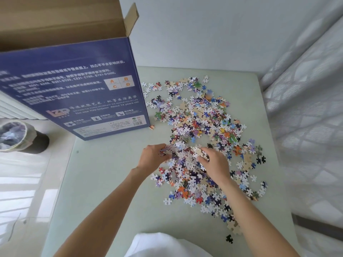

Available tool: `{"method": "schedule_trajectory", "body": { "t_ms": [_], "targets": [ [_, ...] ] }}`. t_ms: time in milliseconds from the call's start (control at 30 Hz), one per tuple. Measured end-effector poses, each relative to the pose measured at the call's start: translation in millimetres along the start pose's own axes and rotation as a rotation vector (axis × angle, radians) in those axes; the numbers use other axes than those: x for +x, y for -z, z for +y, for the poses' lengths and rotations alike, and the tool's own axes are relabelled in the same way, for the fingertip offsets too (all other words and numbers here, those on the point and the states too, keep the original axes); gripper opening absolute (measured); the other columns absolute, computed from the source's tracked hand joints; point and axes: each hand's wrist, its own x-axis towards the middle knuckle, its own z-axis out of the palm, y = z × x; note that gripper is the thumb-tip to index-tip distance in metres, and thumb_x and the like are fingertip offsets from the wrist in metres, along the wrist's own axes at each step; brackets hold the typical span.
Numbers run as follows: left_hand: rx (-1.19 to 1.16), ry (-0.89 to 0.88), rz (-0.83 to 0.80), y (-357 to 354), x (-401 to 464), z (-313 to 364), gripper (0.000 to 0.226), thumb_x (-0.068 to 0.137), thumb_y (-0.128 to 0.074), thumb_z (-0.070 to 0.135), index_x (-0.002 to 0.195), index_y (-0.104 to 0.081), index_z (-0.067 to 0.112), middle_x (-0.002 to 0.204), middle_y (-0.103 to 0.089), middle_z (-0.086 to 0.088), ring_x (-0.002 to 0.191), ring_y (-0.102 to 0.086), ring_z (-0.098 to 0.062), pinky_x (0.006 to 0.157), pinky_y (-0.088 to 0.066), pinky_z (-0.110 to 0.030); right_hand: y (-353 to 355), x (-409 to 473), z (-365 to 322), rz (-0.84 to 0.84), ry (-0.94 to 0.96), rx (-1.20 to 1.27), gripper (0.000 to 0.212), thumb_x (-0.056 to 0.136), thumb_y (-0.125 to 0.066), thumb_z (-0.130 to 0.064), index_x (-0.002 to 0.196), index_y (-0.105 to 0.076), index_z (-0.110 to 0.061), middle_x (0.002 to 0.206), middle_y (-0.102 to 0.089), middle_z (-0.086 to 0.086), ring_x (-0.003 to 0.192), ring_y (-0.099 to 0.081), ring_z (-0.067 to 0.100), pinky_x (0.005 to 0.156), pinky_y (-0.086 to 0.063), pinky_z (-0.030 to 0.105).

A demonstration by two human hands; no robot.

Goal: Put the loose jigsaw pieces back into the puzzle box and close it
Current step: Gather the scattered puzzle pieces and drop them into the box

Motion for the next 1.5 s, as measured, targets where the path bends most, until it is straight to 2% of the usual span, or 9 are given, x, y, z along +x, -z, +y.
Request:
{"method": "schedule_trajectory", "body": {
  "t_ms": [100,233,333,433,600,833,1100,1267,1500],
  "targets": [
    [0.022,-0.129,0.046,22,-14,4,0.027,0.083,-0.068,0.033,0.092,-0.064,0.008,0.082,-0.07,-0.008,0.071,-0.059,-0.025,0.055,-0.037,-0.025,12,-7,-7,0.002,-0.008,0.046,0.045,0.089,-0.061,-0.031,0.129,-0.054,-0.011,0.124,-0.061,0.005,0.102,-0.062,0.013,0.089,-0.045,0.025],
    [-0.023,-0.276,0.198,79,-28,21,0.029,0.08,-0.07,0.035,0.083,-0.063,0.007,0.065,-0.062,0.002,0.056,-0.049,-0.013,0.05,-0.032,-0.02,41,-10,-29,0.027,0.012,0.186,0.053,0.085,-0.064,-0.036,0.131,-0.052,-0.012,0.119,-0.064,0.011,0.038,-0.04,-0.001,0.046,-0.041,0.01],
    [-0.07,-0.374,0.379,143,-39,43,0.026,0.078,-0.073,0.028,0.076,-0.06,0.005,0.053,-0.049,0.013,0.048,-0.045,0.001,0.047,-0.032,-0.012,81,-8,-61,0.061,0.076,0.25,0.059,0.082,-0.067,-0.034,0.132,-0.05,-0.008,0.132,-0.054,0.011,0.071,-0.067,0.018,0.07,-0.039,0.007],
    [-0.034,-0.485,0.559,209,-50,65,0.017,0.078,-0.074,0.024,0.081,-0.063,0.011,0.065,-0.056,0.011,0.052,-0.048,0.007,0.051,-0.034,-0.003,119,3,-93,0.105,0.145,0.296,0.059,0.081,-0.068,-0.03,0.132,-0.049,-0.006,0.136,-0.05,0.01,0.114,-0.056,0.031,0.091,-0.029,0.015],
    [0.1,-0.471,0.758,297,-46,75,0.022,0.08,-0.072,0.028,0.081,-0.06,0.009,0.067,-0.057,0.003,0.053,-0.048,-0.008,0.05,-0.035,-0.008,173,28,-156,0.204,0.333,0.326,0.055,0.08,-0.069,-0.031,0.128,-0.054,-0.009,0.126,-0.058,0.0,0.11,-0.046,0.003,0.091,-0.03,0.013],
    [0.345,-0.355,0.618,335,-24,39,0.034,0.081,-0.07,0.031,0.101,-0.065,0.004,0.085,-0.069,-0.015,0.082,-0.063,-0.033,0.072,-0.046,-0.035,226,62,-246,0.338,0.586,0.301,0.036,0.08,-0.072,-0.029,0.111,-0.066,-0.012,0.1,-0.068,-0.002,0.089,-0.063,0.014,0.08,-0.047,0.026],
    [0.47,-0.296,0.475,345,-20,17,0.04,0.09,-0.05,0.049,0.076,-0.055,0.012,0.056,-0.048,0.007,0.06,-0.048,-0.023,0.055,-0.032,-0.031,225,91,-330,0.236,0.816,0.198,0.032,0.08,-0.072,-0.028,0.109,-0.067,-0.015,0.091,-0.067,-0.005,0.085,-0.063,0.018,0.08,-0.045,0.03],
    [0.404,-0.38,0.554,345,-23,7,0.026,0.087,-0.056,0.05,0.105,-0.063,0.034,0.073,-0.057,0.018,0.071,-0.054,-0.011,0.063,-0.039,-0.027,190,102,-346,0.129,0.916,0.022,0.027,0.08,-0.071,-0.029,0.107,-0.069,-0.024,0.095,-0.071,-0.004,0.084,-0.063,0.019,0.078,-0.049,0.038],
    [0.26,-0.474,0.71,344,-26,-2,0.012,0.077,-0.073,0.028,0.087,-0.067,0.029,0.081,-0.067,0.014,0.07,-0.06,-0.006,0.064,-0.05,-0.028,169,114,-348,0.097,0.927,-0.174,0.028,0.085,-0.065,-0.033,0.112,-0.064,-0.026,0.105,-0.068,-0.006,0.092,-0.059,0.018,0.074,-0.041,0.029]
  ]
}}
